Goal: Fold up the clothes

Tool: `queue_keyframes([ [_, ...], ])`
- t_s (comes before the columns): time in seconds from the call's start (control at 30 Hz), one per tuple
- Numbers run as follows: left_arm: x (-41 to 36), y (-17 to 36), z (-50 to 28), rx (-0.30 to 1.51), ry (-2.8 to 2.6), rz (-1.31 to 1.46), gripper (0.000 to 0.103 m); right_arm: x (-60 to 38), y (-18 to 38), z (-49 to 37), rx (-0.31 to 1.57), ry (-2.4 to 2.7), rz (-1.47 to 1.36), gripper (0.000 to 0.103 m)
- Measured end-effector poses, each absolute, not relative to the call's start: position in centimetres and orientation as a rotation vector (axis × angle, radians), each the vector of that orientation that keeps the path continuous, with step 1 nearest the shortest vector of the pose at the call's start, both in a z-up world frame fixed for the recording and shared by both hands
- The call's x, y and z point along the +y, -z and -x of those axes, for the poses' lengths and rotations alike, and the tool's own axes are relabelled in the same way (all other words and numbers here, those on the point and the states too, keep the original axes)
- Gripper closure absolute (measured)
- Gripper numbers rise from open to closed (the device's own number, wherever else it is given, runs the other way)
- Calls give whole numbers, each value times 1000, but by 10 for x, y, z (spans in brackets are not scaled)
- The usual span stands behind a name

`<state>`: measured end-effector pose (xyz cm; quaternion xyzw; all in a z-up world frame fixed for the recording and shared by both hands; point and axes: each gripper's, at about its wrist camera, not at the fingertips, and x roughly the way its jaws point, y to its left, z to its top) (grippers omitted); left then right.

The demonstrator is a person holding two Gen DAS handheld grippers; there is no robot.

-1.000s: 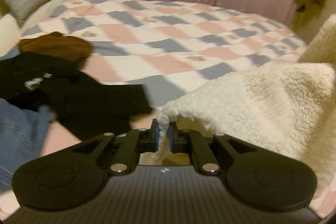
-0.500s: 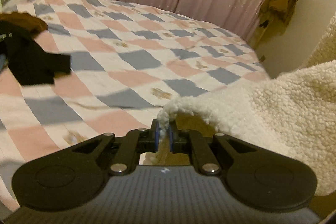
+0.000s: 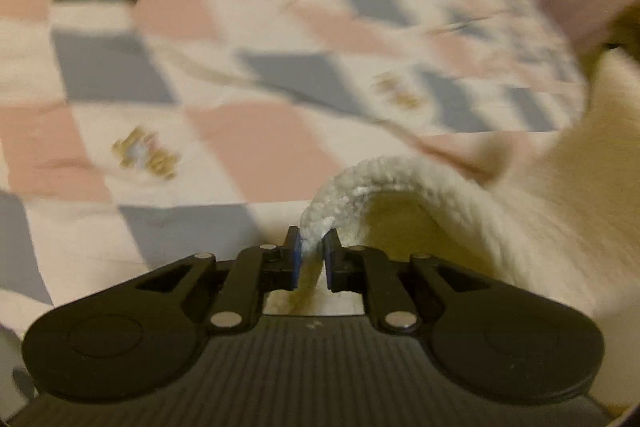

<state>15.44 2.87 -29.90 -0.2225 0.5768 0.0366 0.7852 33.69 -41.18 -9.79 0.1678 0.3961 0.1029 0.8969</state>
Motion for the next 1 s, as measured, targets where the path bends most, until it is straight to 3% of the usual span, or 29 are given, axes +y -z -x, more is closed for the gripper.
queue_keyframes([
  [0.1,37,336,-145,1269,-80,404,94,-402,160,-331,877,-203,-359,44],
  [0.13,38,348,-138,1283,-74,367,93,-405,179,-320,878,-218,-388,31],
  [0.17,38,360,-131,1295,-69,332,91,-409,201,-303,884,-226,-417,28],
  [0.5,30,400,-77,1156,138,65,80,-517,403,-109,1013,-153,-701,28],
  [0.6,24,402,-70,1072,148,-66,68,-545,436,-65,983,-163,-802,28],
  [0.93,48,413,-46,926,145,141,68,-561,488,16,842,-238,-979,28],
  [1.0,55,412,-48,904,148,188,63,-557,486,17,851,-262,-1029,28],
])
